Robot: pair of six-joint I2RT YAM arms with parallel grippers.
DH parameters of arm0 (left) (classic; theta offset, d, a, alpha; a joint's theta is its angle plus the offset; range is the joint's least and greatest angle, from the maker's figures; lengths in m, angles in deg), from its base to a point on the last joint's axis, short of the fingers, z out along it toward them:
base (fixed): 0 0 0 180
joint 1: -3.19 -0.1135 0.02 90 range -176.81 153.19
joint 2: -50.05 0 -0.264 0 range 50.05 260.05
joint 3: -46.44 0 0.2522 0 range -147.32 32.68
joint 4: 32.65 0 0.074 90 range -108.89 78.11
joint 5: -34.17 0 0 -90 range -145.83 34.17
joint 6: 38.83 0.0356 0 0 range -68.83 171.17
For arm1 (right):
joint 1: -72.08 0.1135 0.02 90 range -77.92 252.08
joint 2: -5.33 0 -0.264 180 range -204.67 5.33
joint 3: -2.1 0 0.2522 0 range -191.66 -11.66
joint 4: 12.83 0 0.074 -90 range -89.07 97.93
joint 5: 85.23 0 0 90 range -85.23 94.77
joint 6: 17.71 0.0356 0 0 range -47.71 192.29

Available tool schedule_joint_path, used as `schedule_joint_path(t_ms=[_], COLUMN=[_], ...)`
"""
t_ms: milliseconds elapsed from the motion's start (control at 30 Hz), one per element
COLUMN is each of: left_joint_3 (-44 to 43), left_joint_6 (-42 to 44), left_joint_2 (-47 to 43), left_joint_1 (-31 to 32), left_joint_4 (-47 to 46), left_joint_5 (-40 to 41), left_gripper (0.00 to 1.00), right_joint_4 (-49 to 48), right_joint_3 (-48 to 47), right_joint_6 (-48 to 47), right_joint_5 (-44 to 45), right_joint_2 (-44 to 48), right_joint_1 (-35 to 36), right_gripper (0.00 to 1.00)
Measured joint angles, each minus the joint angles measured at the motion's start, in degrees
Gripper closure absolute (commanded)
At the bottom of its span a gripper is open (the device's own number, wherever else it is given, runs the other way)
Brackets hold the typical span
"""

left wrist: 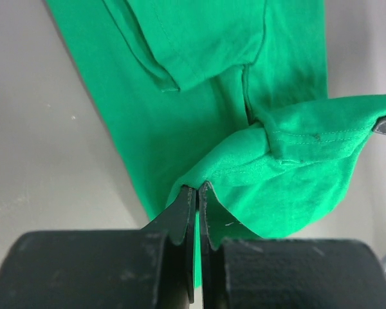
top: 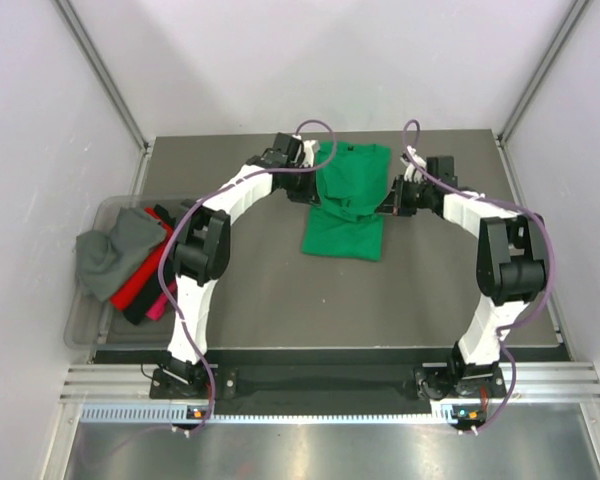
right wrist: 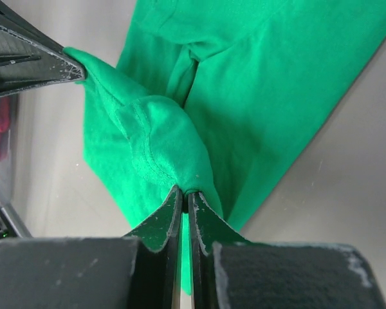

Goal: Fold and stack the t-shirts
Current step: Fold the tshirt

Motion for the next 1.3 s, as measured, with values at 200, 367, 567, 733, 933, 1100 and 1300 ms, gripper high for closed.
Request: schedule_joint_path(t_ms=[200,367,567,733,933,1100,1300], left_joint_3=[-1.44,-2.19,-4.46,-1.62,11.54,23.06,28.02], left_joint_6=[0.02,0.07,1.95,3.15,2.60,-0.37,-3.43], left_joint_2=[1.88,2.62,2.99,-0.72,-12.28,-15.06,-12.35], left_joint_1=[0.00,0.00,0.02,0.00,-0.96,-1.57,-1.60], left_joint_4=[0.07,0.24,0.31,0.83,2.51,1.75,1.57], left_joint_5=[1.01,3.04,7.10,11.61,6.21,-2.32,-7.39], left_gripper=[1.00,0.97,0.59,0.42,0.35,0.34,0.35], right_joint_4=[-0.15,-0.07,0.74,1.77,2.16,3.78,2.49], right_joint_3=[-1.88,-2.58,-2.71,2.47,12.76,19.58,22.01], right_joint_6=[-0.52,-0.61,-2.38,-1.97,0.28,3.32,7.17], right_joint_5=[0.61,0.76,4.24,4.15,-0.04,-2.69,-4.20], right_joint_2=[-1.79,-2.54,-0.85,8.74,17.57,17.29,14.82], right_joint_1=[-0.02,-0.02,-0.35,-1.97,-2.27,-2.27,-2.21], right_gripper=[1.00,0.48,0.34,0.36,0.39,0.41,0.46])
